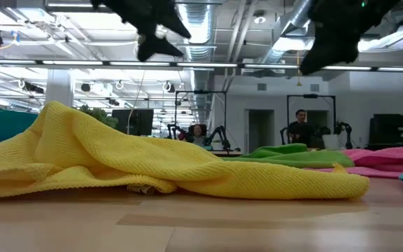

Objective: Fold microfiber towels
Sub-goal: Fold the green microfiber towel

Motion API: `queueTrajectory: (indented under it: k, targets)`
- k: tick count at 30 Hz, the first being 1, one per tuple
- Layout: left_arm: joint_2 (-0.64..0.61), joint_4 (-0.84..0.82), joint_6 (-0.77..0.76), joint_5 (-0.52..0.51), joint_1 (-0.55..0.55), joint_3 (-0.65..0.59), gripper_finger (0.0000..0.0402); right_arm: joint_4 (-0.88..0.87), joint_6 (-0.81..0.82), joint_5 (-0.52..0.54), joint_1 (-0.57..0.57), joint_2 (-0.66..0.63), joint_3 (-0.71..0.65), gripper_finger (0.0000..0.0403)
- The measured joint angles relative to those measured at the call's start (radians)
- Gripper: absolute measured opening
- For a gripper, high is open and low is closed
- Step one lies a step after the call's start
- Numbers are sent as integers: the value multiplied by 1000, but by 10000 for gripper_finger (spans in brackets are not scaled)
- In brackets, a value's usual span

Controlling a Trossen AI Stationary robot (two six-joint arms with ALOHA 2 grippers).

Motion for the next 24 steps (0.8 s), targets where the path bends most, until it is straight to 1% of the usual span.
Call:
queueTrajectory:
  k: [2,4,8,10,13,18,22,24]
  targets:
    - [57,7,63,71,43,8,236,-8,-10,-37,-9,39,-6,173]
    - [105,9,121,120,78,8,236,-14,-50,-44,-17,75,-6,173]
    - [184,13,163,173,124,8,236,-10,-142,-56,-52,131,-6,172]
    - [210,13,162,195,133,8,236,-14,-182,-86,-82,155,-6,172]
    - [234,14,179,201,135,8,236,-11,-253,-150,-132,191,-6,173]
    - [238,21,213,181,132,9,236,10,-390,-222,-207,255,-6,172]
    - [238,19,224,176,134,9,236,41,-462,-282,-261,311,-6,169]
    - [238,18,245,154,134,9,236,69,-491,-301,-284,335,-6,169]
